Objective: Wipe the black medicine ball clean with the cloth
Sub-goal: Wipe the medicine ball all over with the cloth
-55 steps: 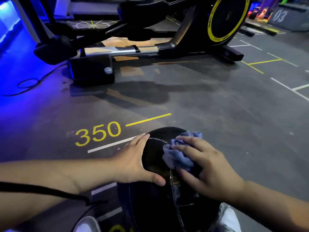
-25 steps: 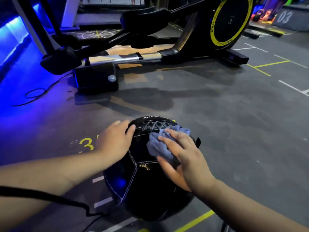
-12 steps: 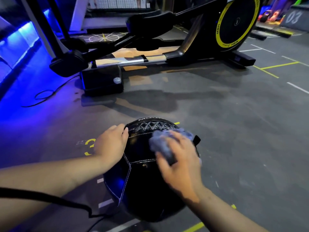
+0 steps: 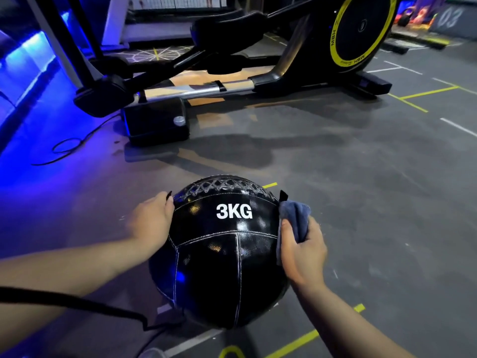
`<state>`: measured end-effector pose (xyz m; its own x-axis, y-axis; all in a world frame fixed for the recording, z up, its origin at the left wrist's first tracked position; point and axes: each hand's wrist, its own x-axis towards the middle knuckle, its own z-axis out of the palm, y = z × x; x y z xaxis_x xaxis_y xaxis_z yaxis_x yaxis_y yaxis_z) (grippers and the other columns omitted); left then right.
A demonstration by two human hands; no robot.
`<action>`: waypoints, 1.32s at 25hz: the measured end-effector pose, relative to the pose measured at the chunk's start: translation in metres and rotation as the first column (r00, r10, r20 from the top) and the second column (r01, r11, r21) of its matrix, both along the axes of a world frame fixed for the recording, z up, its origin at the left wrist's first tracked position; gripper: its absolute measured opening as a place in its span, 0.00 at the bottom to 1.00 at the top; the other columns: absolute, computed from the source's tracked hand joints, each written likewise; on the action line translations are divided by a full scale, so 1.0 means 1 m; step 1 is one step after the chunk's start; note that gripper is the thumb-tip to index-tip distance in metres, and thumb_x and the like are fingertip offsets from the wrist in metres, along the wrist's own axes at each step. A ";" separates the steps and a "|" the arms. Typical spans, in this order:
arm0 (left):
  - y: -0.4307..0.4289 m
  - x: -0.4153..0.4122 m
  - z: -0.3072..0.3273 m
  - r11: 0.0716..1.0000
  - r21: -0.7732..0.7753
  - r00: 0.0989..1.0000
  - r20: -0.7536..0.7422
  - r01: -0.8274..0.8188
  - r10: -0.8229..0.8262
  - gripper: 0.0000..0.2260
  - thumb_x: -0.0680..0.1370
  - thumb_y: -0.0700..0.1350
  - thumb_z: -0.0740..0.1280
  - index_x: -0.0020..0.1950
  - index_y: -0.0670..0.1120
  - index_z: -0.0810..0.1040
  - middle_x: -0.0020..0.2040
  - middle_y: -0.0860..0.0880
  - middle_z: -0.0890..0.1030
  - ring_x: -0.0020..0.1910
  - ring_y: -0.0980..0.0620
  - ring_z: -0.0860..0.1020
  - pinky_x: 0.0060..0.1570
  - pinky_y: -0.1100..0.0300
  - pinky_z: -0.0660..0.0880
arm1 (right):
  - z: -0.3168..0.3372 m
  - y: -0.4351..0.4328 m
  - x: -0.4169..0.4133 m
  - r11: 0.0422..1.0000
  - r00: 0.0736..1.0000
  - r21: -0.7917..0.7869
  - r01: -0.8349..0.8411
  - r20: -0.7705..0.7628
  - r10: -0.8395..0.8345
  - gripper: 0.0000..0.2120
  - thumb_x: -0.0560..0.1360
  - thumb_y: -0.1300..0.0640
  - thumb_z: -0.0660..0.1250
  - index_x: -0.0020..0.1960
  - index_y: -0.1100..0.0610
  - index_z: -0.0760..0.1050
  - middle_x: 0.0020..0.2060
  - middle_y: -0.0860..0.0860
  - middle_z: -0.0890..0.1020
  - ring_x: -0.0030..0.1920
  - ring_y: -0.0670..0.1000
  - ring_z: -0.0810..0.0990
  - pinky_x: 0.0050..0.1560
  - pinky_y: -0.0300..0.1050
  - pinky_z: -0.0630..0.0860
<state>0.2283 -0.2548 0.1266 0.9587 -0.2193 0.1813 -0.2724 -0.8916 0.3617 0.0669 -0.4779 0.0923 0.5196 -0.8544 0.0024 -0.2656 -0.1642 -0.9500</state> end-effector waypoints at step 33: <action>0.007 0.006 -0.004 0.985 0.148 0.992 -0.069 -0.091 0.102 0.12 0.84 0.47 0.53 0.56 0.42 0.73 0.48 0.35 0.81 0.49 0.34 0.79 0.41 0.51 0.70 | -0.042 0.096 -0.012 -0.190 0.661 -0.890 -0.415 -0.438 0.609 0.12 0.80 0.53 0.59 0.60 0.44 0.77 0.67 0.48 0.77 0.70 0.59 0.71 0.63 0.58 0.71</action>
<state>0.2346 -0.2473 0.1228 0.9864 -0.1435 0.0801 -0.1590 -0.9568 0.2433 0.0547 -0.3823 0.0503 0.6966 0.4803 0.5330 0.4861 -0.8623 0.1417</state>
